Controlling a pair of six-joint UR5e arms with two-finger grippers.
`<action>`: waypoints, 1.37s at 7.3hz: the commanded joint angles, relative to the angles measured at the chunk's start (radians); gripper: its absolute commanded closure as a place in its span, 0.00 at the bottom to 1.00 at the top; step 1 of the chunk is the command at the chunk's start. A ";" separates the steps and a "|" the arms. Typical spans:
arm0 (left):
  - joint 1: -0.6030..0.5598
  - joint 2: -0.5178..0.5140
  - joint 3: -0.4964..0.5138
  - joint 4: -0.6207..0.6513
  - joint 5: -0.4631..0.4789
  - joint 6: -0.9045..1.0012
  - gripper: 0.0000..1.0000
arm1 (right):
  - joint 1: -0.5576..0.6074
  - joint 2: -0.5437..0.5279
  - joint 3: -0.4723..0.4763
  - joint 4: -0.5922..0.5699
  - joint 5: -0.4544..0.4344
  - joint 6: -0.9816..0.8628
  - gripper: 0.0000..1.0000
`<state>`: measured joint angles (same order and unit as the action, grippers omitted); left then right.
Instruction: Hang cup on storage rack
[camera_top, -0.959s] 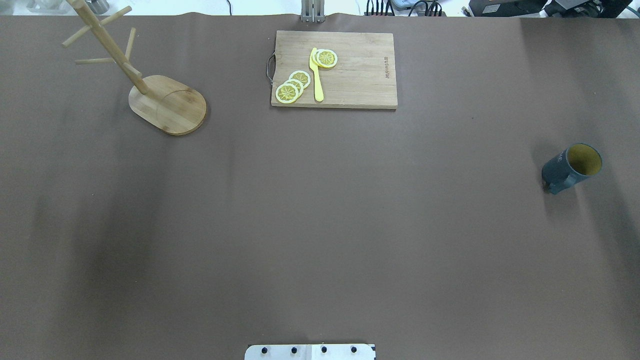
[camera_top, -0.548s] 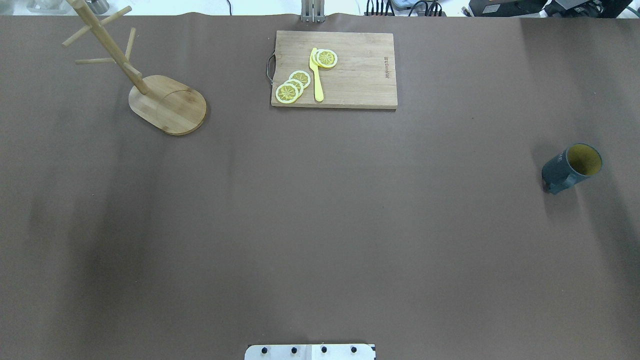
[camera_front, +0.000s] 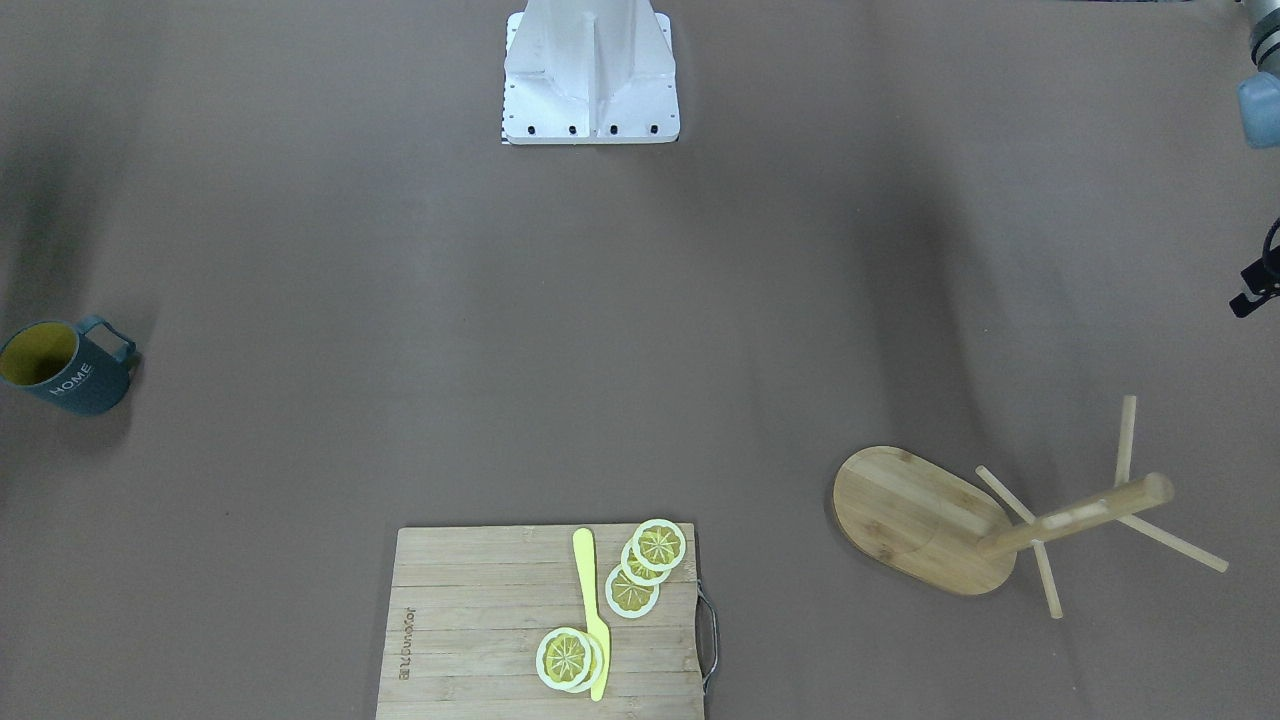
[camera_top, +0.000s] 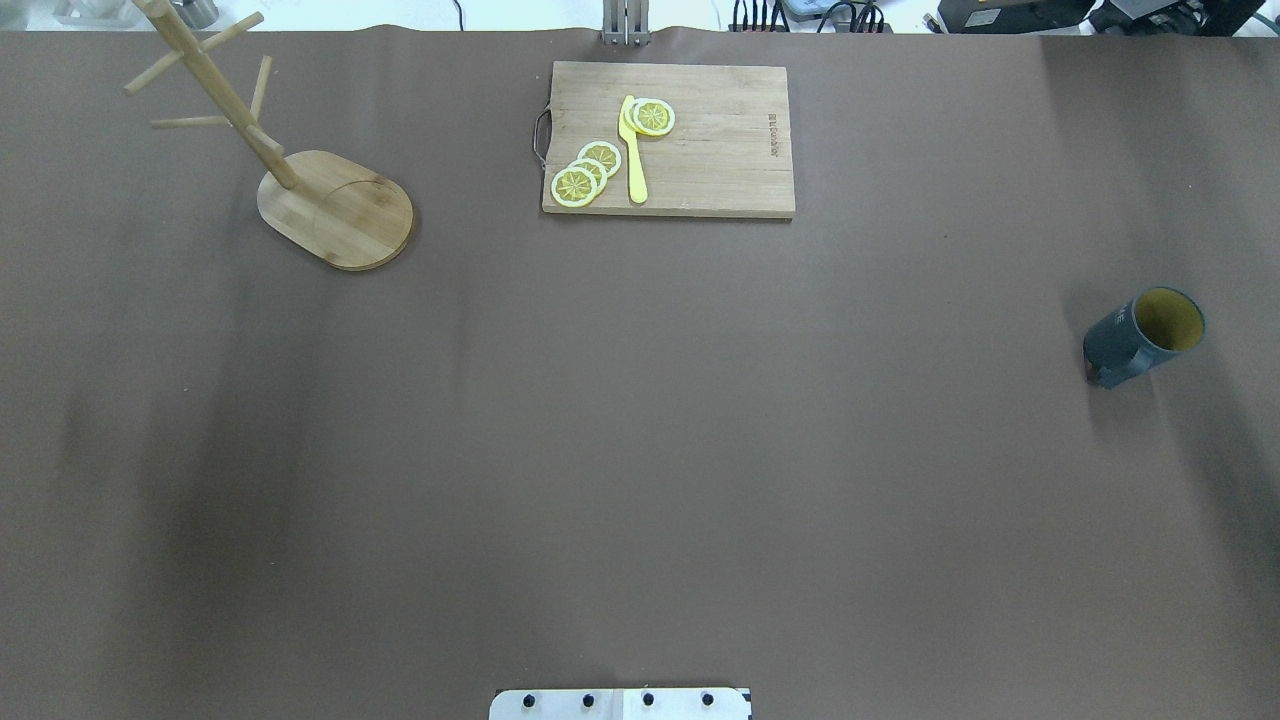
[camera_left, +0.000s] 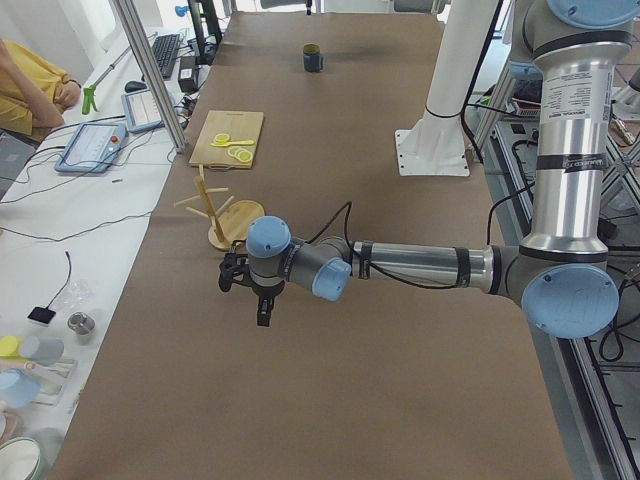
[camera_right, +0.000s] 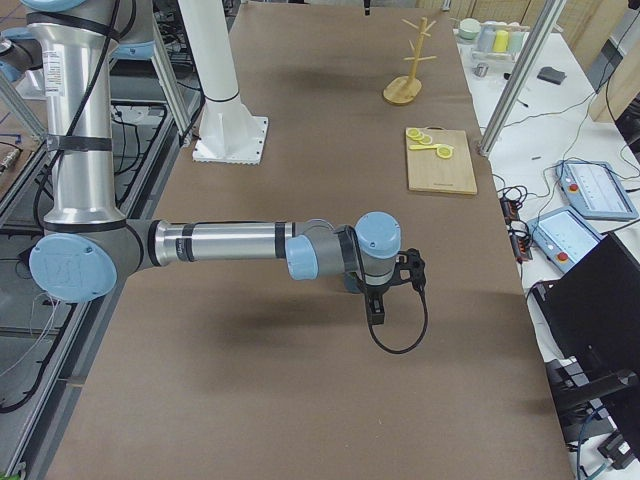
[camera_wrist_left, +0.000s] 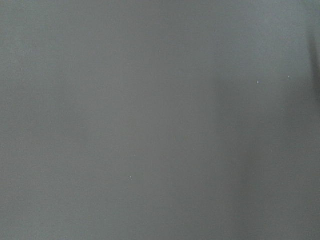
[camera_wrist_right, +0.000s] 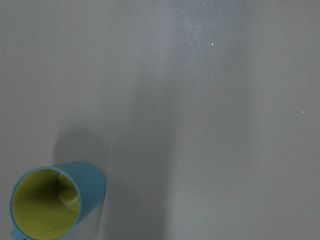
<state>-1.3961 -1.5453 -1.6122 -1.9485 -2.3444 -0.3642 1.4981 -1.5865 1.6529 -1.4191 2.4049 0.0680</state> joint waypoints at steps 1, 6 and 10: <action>-0.001 0.043 -0.037 -0.007 0.000 0.002 0.02 | -0.059 -0.018 0.008 0.000 0.016 0.007 0.00; 0.002 0.059 -0.043 -0.018 0.005 0.018 0.02 | -0.197 0.017 -0.017 -0.001 0.013 0.160 0.02; 0.002 0.068 -0.040 -0.058 0.008 0.010 0.02 | -0.251 0.173 -0.233 0.097 0.008 0.269 0.04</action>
<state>-1.3946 -1.4782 -1.6486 -2.0034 -2.3365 -0.3505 1.2621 -1.4526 1.5110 -1.3942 2.4148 0.3272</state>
